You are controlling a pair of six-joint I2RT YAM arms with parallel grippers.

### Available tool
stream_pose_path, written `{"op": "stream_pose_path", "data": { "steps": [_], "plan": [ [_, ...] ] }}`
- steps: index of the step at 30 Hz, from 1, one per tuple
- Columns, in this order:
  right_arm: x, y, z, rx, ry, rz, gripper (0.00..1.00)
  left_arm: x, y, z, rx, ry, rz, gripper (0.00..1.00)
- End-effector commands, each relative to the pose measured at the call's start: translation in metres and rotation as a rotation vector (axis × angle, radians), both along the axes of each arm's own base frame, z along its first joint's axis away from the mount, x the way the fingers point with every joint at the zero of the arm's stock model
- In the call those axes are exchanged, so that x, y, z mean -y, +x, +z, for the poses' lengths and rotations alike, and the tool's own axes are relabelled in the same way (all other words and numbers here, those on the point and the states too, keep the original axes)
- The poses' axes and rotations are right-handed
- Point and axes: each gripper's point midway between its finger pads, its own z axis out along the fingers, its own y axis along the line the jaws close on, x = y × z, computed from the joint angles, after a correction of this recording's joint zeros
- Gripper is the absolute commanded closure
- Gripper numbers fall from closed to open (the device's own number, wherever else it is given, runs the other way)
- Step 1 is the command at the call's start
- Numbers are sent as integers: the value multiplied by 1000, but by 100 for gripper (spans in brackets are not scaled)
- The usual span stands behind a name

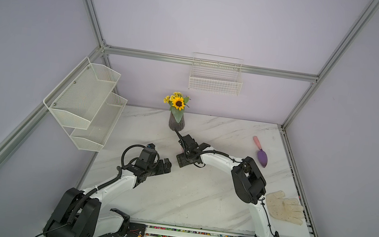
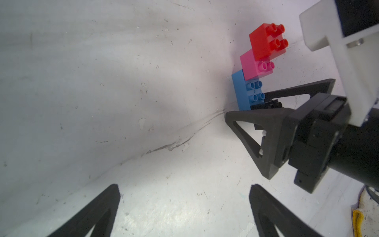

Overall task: Assemble the letter v with lego
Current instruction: Adjust the lego brick at the center of the board.

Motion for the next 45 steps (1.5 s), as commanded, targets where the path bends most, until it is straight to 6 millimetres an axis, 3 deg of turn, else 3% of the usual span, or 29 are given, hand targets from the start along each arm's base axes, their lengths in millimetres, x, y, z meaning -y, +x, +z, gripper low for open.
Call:
{"op": "stream_pose_path", "data": {
  "steps": [1,4,8,15,19,25,30,34,35,38,39,41,45],
  "plan": [
    [44,-27,-73,-135,-198,-27,25,-4,14,16,69,23,9,0],
    [46,-24,-75,-125,-200,-47,42,-4,14,15,68,26,11,0],
    [45,-22,-75,-110,-175,-66,56,-7,14,10,62,45,20,0],
    [33,-32,-59,-162,-25,-34,64,-10,16,6,55,62,28,0],
    [30,-51,-50,-326,174,20,70,-10,20,10,65,68,30,0],
    [26,-83,-43,-603,504,71,68,-8,28,10,65,74,31,0],
    [28,-88,-39,-714,661,59,53,-3,36,3,45,72,15,0],
    [37,-78,-45,-697,648,10,32,1,40,-4,23,69,1,0],
    [40,-75,-48,-690,640,-7,3,2,40,-5,19,69,-2,0],
    [51,-65,-52,-643,586,-48,3,3,41,-5,24,72,-12,0],
    [55,-62,-53,-619,558,-58,3,3,40,-16,-4,84,-19,0],
    [67,-53,-54,-551,470,-84,3,6,39,-21,-16,88,-41,0],
    [101,-28,-37,-356,299,-175,3,21,36,-27,-32,63,-120,0]
  ]
}}
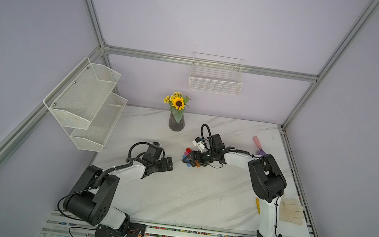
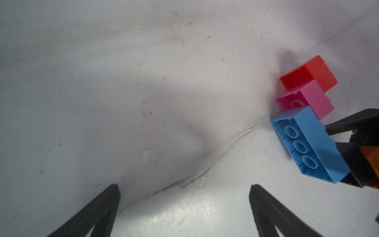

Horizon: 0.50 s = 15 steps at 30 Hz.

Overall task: Assemble the letter v with lego
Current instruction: Adjust the lego brick at the center of the board.

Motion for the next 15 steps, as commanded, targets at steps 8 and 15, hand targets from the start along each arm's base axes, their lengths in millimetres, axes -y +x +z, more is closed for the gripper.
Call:
{"op": "stream_pose_path", "data": {
  "steps": [8,15],
  "plan": [
    [129,26,10,238,-605,-397,3,55,5,-2,-9,-66,-216,0],
    [161,16,70,396,-565,-564,3,88,8,-22,-64,-32,-288,0]
  ]
}}
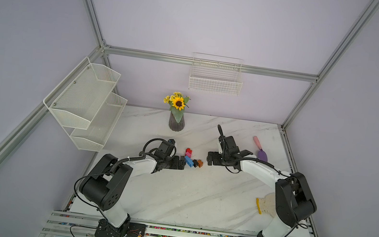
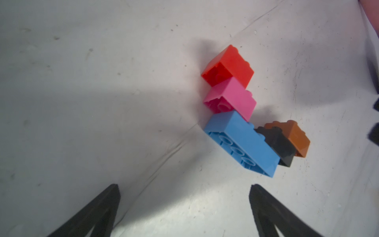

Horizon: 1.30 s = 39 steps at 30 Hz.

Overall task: Assemble the letter v with lego
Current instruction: Adjust the lego brick at the center of the board.

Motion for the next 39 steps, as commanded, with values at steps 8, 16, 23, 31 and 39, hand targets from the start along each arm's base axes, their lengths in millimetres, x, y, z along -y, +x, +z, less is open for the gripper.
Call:
{"op": "stream_pose_path", "data": {
  "steps": [8,16,23,31,39],
  "plan": [
    [66,-12,52,165,-48,-211,3,34,-13,-46,-139,109,-78,0],
    [85,-29,57,181,-25,-253,3,45,-10,-57,-157,148,-81,0],
    [89,-39,56,181,-3,-254,3,47,-19,-57,-154,232,-87,0],
    [92,-44,59,192,4,-262,3,47,-35,-52,-145,260,-104,0],
    [130,-46,73,282,-102,-412,3,63,-65,-50,-149,251,-113,0]
  ]
}}
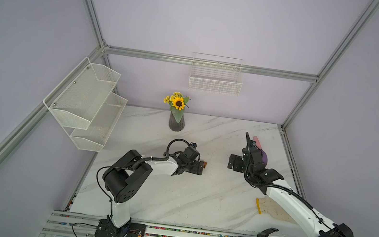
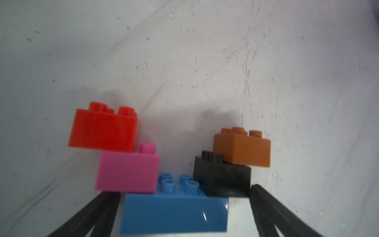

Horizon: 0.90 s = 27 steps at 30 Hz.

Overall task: Assemble the letter v with lego
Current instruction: Adjust the lego brick at the center of the board.

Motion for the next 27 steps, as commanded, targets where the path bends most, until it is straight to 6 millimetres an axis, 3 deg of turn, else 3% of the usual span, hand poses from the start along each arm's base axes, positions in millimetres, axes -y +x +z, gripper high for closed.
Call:
{"op": "stream_pose_path", "data": {
  "steps": [1,4,7,10,13,17,19,20,23,25,27],
  "plan": [
    [30,-3,7,46,-61,-127,3,-21,-53,-40,-175,119,8,0],
    [45,-1,12,80,-91,-185,3,-15,-61,-31,-155,103,13,0],
    [39,4,20,167,-113,-108,3,-10,-62,-15,-107,76,5,0],
    [47,4,30,221,-165,-96,3,-6,-63,12,-56,23,-5,0],
    [58,10,18,259,-273,-50,3,-14,-58,53,52,-17,7,0],
    [82,27,-15,233,-233,-89,3,-61,-46,127,335,0,102,0],
    [102,32,-33,241,-163,-213,3,-94,-37,152,446,1,169,0],
    [103,36,-41,251,-155,-204,3,-113,-33,163,503,1,210,0],
    [88,39,-57,321,-159,-87,3,-177,-26,183,649,42,365,0],
    [87,46,-61,338,-161,-80,3,-215,-28,186,719,77,501,0],
    [88,55,-63,347,-181,-73,3,-231,-30,182,800,98,542,0]
  ]
}}
